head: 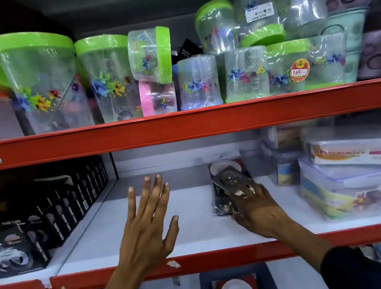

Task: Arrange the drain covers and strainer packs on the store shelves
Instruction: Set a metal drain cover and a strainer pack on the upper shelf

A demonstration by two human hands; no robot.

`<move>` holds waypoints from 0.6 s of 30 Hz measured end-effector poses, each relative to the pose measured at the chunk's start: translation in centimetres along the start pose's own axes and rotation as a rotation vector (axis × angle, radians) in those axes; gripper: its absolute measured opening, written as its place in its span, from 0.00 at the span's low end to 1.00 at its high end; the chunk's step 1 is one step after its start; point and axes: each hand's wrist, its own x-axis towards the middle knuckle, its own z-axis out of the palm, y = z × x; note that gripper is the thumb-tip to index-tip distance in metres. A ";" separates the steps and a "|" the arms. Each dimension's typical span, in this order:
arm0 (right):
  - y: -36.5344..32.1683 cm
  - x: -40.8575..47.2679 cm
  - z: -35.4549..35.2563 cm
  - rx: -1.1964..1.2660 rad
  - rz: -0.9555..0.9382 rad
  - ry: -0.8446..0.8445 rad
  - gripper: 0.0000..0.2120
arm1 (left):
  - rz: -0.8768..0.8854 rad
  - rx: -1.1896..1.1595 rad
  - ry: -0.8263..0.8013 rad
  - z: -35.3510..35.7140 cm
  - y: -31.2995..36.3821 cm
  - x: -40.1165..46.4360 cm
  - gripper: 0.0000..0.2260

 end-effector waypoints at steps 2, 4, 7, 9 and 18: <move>0.4 -0.1 0.9 0.111 0.195 -0.177 0.30 | -0.023 0.005 -0.060 0.8 -0.4 -0.4 0.33; 0.8 0.0 1.9 0.171 0.275 -0.237 0.30 | -0.026 0.014 -0.111 2.3 -1.2 -1.2 0.33; 1.1 0.3 2.3 0.247 0.300 -0.194 0.27 | -0.042 -0.005 -0.141 3.3 -2.4 -1.6 0.32; 1.4 0.4 2.2 0.294 0.339 -0.180 0.27 | -0.061 -0.019 -0.156 3.6 -3.3 -2.0 0.32; -3.7 4.7 0.1 0.474 0.022 0.216 0.36 | -0.133 -0.065 -0.252 4.7 -8.2 -4.0 0.31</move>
